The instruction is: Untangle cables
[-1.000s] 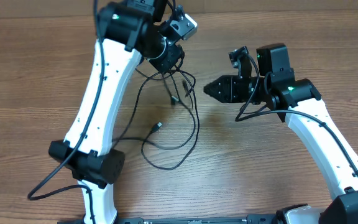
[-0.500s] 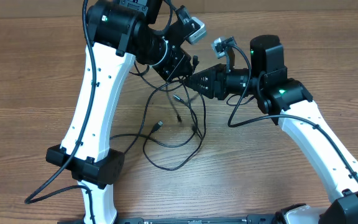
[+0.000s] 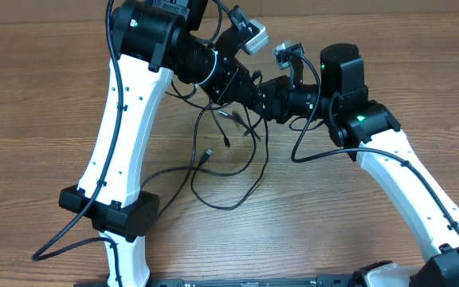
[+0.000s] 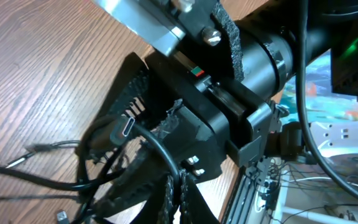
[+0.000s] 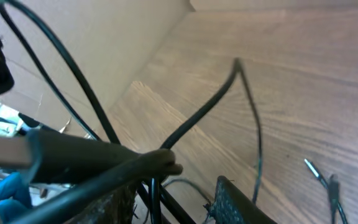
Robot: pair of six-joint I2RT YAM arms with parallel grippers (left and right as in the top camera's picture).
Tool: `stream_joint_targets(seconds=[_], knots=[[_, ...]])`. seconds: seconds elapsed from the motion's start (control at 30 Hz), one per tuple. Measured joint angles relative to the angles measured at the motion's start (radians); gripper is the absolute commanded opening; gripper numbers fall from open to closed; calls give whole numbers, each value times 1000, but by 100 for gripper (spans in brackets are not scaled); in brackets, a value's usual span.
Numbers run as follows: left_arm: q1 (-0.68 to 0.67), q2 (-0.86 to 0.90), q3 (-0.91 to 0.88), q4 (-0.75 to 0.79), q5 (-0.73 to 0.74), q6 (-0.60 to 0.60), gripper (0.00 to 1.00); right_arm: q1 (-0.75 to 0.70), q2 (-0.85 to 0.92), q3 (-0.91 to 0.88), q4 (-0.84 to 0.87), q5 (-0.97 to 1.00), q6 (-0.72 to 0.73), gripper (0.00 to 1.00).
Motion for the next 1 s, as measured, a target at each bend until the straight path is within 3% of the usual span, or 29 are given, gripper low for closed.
stream_joint_targets(seconds=[0.3, 0.53, 0.73, 0.87, 1.0], knots=[[0, 0, 0, 11, -66, -12, 4, 0, 0, 0, 45, 9, 0, 40], [0, -10, 3, 40, -270, -155, 4, -1, 0, -2, 114, 22, 11, 40], [1, -13, 8, 41, -132, -190, 4, -1, 0, -2, 156, 26, 23, 40], [0, -13, 8, 50, -30, -190, 5, -1, 0, -2, 144, 18, 27, 27], [1, -13, 8, 60, -16, -194, 4, 0, 0, -2, 82, 7, 27, 13]])
